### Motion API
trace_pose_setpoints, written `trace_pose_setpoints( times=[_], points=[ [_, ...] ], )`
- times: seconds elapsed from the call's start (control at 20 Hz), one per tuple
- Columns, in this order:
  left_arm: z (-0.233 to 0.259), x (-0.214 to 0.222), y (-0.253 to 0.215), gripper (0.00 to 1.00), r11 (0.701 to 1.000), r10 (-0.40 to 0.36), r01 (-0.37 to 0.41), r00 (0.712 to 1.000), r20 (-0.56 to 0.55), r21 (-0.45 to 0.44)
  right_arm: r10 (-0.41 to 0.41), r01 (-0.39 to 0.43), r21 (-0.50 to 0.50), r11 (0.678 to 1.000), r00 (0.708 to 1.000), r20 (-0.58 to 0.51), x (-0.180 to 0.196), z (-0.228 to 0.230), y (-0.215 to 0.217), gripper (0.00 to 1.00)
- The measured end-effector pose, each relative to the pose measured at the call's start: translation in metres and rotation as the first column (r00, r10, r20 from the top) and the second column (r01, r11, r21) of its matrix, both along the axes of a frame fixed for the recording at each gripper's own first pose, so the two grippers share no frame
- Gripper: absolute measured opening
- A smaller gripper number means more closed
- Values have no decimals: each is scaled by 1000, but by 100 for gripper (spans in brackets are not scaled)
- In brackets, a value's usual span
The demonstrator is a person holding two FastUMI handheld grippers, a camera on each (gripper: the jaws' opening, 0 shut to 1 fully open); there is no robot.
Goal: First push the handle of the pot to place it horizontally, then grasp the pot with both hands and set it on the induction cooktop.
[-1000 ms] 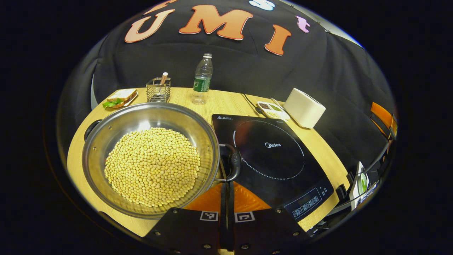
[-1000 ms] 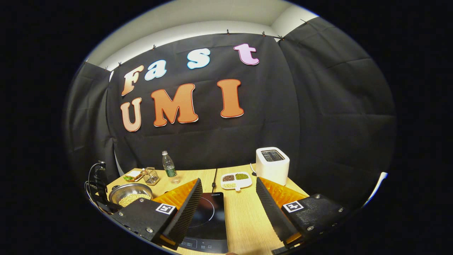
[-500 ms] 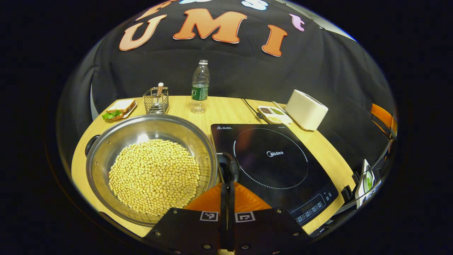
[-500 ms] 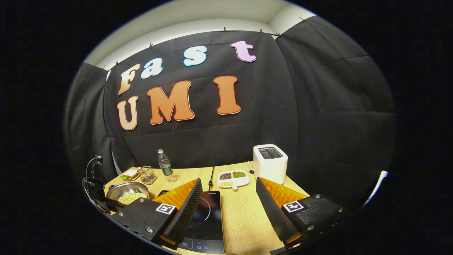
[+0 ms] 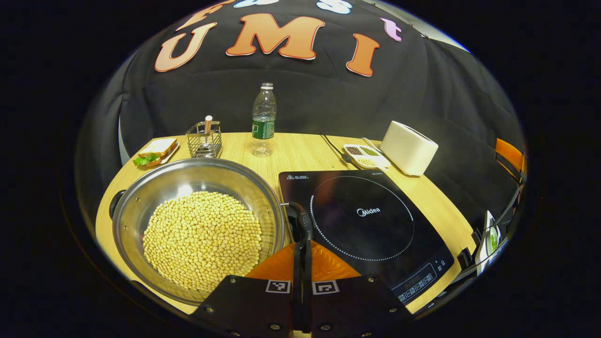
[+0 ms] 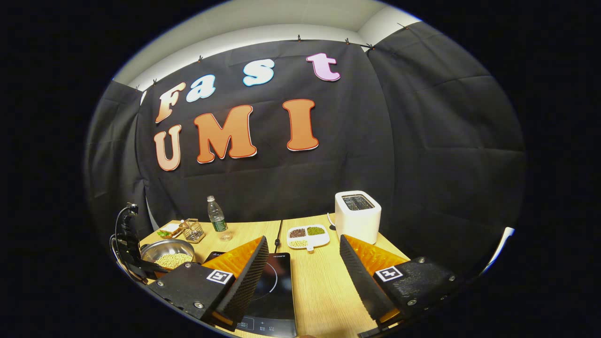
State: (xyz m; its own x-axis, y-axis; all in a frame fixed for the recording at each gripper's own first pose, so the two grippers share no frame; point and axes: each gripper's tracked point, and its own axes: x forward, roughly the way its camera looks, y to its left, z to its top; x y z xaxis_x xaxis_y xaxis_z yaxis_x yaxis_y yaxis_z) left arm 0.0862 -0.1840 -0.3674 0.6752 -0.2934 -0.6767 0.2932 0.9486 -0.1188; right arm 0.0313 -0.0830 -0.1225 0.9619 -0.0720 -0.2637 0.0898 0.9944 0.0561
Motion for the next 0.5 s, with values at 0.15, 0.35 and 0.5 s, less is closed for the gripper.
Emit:
trace_pose_setpoints(
  times=[0.15, 0.35, 0.5],
  points=[
    [16, -2, 1, 2, 1000, -8, 8, 1000, 18, -2, -9, 9, 4, 1000, 1000, -16, 0, 4, 5, 95],
    [87, 3, 30, 2, 1000, -2, 1, 984, 180, 7, -18, 18, 2, 1000, 999, 33, -2, 37, 26, 94],
    [137, 3, 75, 2, 999, 36, -35, 962, 271, -10, -5, 3, 19, 1000, 997, 77, -4, 60, 58, 94]
  ],
)
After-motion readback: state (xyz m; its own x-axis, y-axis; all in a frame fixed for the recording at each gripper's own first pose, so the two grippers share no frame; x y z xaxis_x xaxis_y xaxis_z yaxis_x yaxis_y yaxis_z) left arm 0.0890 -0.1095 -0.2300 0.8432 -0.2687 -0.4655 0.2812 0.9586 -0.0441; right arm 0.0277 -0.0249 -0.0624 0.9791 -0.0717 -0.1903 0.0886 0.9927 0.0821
